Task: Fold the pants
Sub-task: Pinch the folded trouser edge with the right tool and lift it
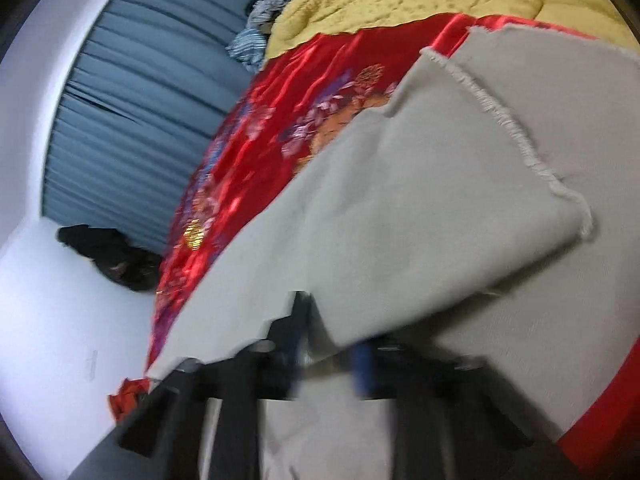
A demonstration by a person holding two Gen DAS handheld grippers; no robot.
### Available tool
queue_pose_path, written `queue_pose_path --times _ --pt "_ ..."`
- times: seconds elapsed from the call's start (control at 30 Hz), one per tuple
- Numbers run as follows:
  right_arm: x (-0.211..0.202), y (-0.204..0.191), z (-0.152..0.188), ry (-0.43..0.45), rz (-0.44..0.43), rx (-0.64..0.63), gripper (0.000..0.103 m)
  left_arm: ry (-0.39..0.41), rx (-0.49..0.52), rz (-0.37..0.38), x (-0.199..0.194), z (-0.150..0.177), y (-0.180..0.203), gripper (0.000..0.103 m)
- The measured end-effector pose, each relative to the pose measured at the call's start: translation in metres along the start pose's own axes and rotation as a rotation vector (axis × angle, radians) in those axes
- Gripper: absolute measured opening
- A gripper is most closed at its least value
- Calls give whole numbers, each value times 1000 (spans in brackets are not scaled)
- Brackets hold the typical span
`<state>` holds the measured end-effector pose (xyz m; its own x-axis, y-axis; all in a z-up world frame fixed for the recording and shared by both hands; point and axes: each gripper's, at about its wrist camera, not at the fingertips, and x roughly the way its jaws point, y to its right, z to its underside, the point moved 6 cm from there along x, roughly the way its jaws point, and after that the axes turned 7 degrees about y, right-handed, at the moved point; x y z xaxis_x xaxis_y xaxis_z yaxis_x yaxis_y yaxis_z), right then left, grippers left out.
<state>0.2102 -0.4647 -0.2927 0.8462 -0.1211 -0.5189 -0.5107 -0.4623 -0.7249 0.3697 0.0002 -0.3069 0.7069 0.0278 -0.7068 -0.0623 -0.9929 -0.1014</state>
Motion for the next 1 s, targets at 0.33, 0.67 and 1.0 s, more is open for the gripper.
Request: queue_pose_path --times 0.33,0.67,1.0 --pt "-58 -106 -28 138 -120 -367 4 -79 43 88 -41 -27 9 102" --pt "-106 -158 -18 196 -218 -483 4 -184 -464 446 -1 -118 -11 102" --pt "-162 -184 -20 243 -353 -554 3 -208 -528 385 39 -132 -17 79"
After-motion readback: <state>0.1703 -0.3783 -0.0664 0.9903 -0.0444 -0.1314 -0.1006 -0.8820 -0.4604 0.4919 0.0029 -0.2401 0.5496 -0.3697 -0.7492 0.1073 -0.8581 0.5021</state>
